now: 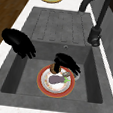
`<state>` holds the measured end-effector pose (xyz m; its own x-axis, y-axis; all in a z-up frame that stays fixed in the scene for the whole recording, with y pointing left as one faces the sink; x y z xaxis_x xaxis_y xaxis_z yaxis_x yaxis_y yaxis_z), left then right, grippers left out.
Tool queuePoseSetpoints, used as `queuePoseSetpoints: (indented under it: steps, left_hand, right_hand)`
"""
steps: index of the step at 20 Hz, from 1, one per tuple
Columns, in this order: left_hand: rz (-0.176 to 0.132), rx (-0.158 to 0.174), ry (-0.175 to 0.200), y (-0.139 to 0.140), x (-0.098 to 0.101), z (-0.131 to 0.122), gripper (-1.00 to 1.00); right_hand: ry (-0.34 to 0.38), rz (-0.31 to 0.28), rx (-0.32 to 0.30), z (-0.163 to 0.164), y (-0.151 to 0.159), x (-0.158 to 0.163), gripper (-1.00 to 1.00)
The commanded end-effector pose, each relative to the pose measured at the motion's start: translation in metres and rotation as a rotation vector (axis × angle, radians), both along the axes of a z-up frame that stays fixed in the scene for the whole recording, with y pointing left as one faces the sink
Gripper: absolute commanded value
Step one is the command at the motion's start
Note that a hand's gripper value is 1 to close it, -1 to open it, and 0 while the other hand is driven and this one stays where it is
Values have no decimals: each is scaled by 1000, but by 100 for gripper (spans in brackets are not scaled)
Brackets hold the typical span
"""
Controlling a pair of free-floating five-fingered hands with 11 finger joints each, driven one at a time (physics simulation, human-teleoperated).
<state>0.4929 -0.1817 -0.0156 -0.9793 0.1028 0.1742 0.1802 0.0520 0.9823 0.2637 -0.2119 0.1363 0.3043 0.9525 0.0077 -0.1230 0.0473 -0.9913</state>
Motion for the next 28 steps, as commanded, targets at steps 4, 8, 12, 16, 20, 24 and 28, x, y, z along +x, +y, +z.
queuePoseSetpoints:
  steps: [4,8,12,16,20,24,28]
  left_hand:
    - [-4,-5,26,9,0,53,-100]
    - [-8,7,41,24,-7,85,-100]
    - [-7,4,62,41,-20,114,-100]
    - [-7,-2,80,63,-30,140,-100]
    - [-15,-3,63,83,-44,149,-100]
    - [-17,-28,39,105,-62,169,-100]
    - [-18,-23,43,128,-80,186,-100]
  right_hand:
    - [0,0,0,0,0,0,0]
    - [0,0,0,0,0,0,0]
    - [0,0,0,0,0,0,0]
    - [0,0,0,0,0,0,0]
    - [0,0,0,0,0,0,0]
    - [0,0,0,0,0,0,0]
    - [0,0,0,0,0,0,0]
